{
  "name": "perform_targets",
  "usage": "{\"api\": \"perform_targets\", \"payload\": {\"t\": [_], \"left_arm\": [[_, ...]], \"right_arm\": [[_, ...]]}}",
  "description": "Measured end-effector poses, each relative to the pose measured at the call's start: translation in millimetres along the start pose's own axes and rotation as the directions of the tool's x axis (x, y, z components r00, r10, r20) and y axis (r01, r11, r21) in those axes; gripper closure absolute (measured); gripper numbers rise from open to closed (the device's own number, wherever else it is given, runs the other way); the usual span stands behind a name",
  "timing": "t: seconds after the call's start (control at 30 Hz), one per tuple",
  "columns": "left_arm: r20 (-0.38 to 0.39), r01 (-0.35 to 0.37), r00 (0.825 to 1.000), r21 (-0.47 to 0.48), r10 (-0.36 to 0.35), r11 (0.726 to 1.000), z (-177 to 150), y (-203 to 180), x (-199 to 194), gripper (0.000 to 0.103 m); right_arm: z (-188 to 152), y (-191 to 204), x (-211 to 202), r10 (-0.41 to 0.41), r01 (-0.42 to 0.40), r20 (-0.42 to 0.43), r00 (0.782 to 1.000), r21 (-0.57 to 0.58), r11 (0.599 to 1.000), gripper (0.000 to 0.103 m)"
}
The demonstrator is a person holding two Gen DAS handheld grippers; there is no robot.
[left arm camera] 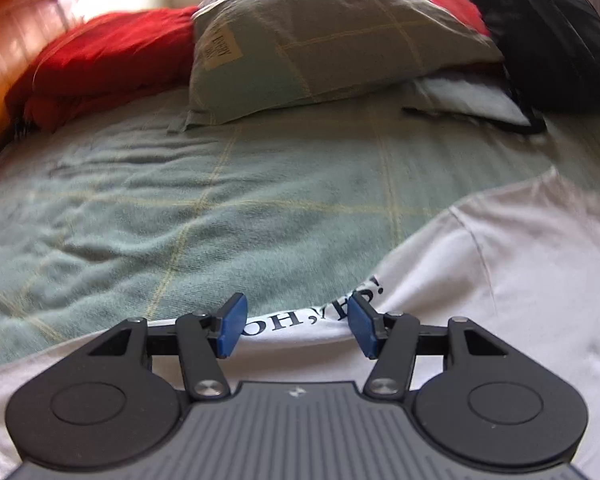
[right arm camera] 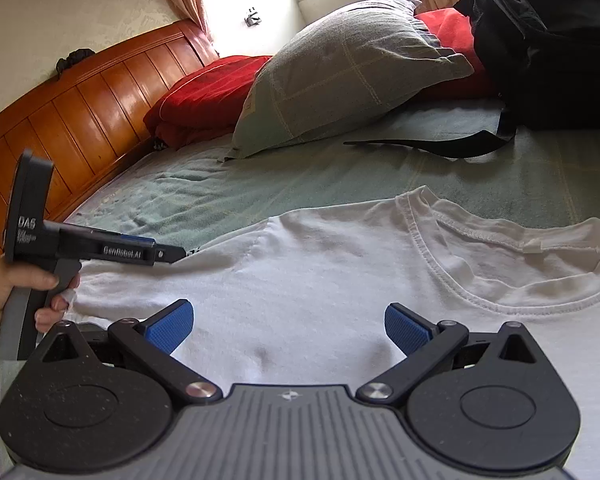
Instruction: Fold clothes
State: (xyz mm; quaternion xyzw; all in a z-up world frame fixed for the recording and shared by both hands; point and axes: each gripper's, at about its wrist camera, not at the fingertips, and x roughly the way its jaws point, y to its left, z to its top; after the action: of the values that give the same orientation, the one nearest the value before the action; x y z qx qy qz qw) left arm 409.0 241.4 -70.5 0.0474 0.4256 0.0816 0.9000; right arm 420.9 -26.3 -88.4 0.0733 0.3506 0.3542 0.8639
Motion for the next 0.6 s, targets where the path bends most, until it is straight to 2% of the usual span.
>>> {"api": "perform_targets", "payload": {"t": [0.17, 0.27, 0.3, 0.37, 0.4, 0.43, 0.53, 0.6], "left_arm": [[0.016, -0.033, 0.999, 0.136, 0.031, 0.990, -6.2, -15.6, 1.3, 0.047], [-0.014, 0.012, 1.000, 0.136, -0.010, 0.991, -2.8, -11.9, 5.5, 0.049], [-0.027, 0.033, 0.999, 0.123, -0.030, 0.992, -1.5, -9.2, 6.2, 0.053], [-0.040, 0.083, 0.996, 0.099, -0.079, 0.992, 0.0, -6.2, 5.7, 0.072], [-0.042, 0.110, 0.993, 0.087, -0.107, 0.990, 0.3, -5.6, 4.7, 0.091], [-0.042, 0.131, 0.991, 0.079, -0.127, 0.988, 0.5, -5.8, 3.8, 0.100], [-0.011, 0.043, 0.999, 0.100, -0.042, 0.994, 2.7, -13.3, 6.7, 0.103], [0.006, 0.000, 1.000, 0.041, 0.000, 0.999, 10.5, -5.5, 14.4, 0.103]], "right_arm": [[-0.3, -1.4, 0.6, 0.001, -0.001, -0.008, 1.000, 0.008, 1.000, 0.000], [-0.6, -1.7, 0.6, 0.001, -0.001, -0.010, 1.000, 0.007, 1.000, 0.000], [-0.6, -1.9, 0.8, 0.001, 0.000, -0.012, 1.000, 0.009, 1.000, 0.000], [-0.7, -2.3, 1.1, 0.000, 0.000, -0.015, 1.000, 0.011, 1.000, 0.000], [-0.7, -2.5, 1.2, -0.001, 0.001, -0.017, 1.000, 0.013, 1.000, 0.000], [-0.5, -2.9, 1.5, -0.001, 0.001, -0.018, 1.000, 0.015, 1.000, 0.000], [-0.4, -3.8, 1.5, -0.001, 0.001, -0.020, 1.000, 0.022, 1.000, 0.000], [-0.5, -3.6, 1.6, 0.000, 0.001, -0.020, 1.000, 0.022, 1.000, 0.000]]}}
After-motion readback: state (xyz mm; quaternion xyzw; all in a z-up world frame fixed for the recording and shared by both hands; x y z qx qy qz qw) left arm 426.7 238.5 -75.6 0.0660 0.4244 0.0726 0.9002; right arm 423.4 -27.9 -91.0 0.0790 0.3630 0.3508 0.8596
